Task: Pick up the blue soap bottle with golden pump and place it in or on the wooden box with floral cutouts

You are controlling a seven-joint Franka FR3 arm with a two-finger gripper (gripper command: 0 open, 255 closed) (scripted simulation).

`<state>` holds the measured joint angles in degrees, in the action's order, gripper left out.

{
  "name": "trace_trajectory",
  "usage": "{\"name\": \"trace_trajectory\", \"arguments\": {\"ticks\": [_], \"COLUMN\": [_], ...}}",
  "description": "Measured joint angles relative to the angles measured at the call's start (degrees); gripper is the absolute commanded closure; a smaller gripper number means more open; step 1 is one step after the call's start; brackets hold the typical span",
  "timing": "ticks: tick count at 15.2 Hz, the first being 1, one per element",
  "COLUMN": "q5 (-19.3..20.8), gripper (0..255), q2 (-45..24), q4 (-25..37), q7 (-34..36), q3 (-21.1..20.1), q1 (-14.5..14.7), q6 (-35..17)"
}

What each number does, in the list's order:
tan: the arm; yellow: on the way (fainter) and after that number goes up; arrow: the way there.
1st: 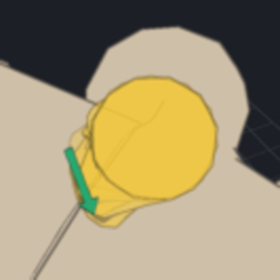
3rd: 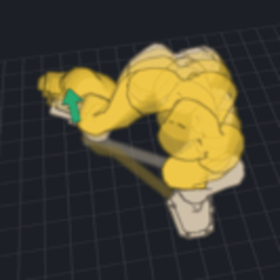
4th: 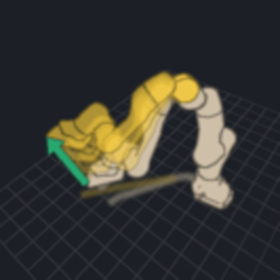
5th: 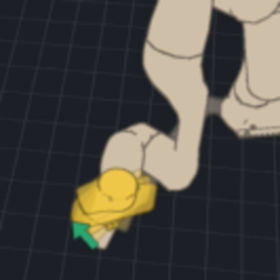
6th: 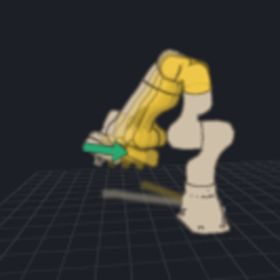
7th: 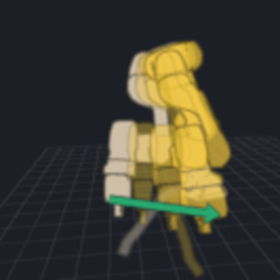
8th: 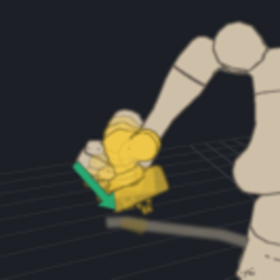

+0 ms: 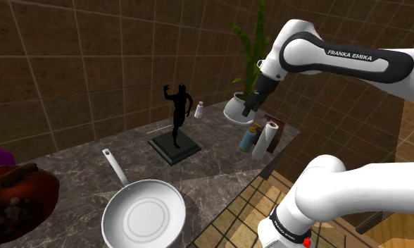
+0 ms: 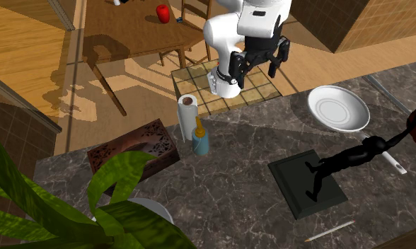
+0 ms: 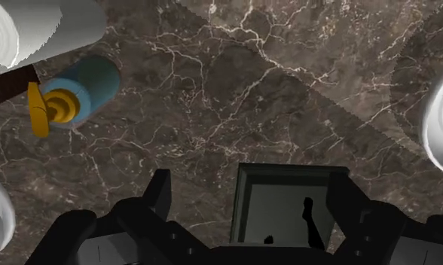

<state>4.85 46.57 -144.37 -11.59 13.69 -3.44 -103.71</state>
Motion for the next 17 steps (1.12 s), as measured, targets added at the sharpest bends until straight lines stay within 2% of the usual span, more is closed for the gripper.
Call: {"name": "trace_trajectory", "arguments": {"ticks": [9,14,17], "q5": [6.21,7.29,7.3], "gripper": [0,0,0], "q2": [-6.35,-13.6,-15.94], "q4": [-1.65,0.51,-0.29], "q7": [-13.73,-21.79,-23.71], "q3": [12.97,20.97,23.2], "q1": [-3.06,-2.59,-2.17], "q6": [-9.12,-15.0,-18.26]}}
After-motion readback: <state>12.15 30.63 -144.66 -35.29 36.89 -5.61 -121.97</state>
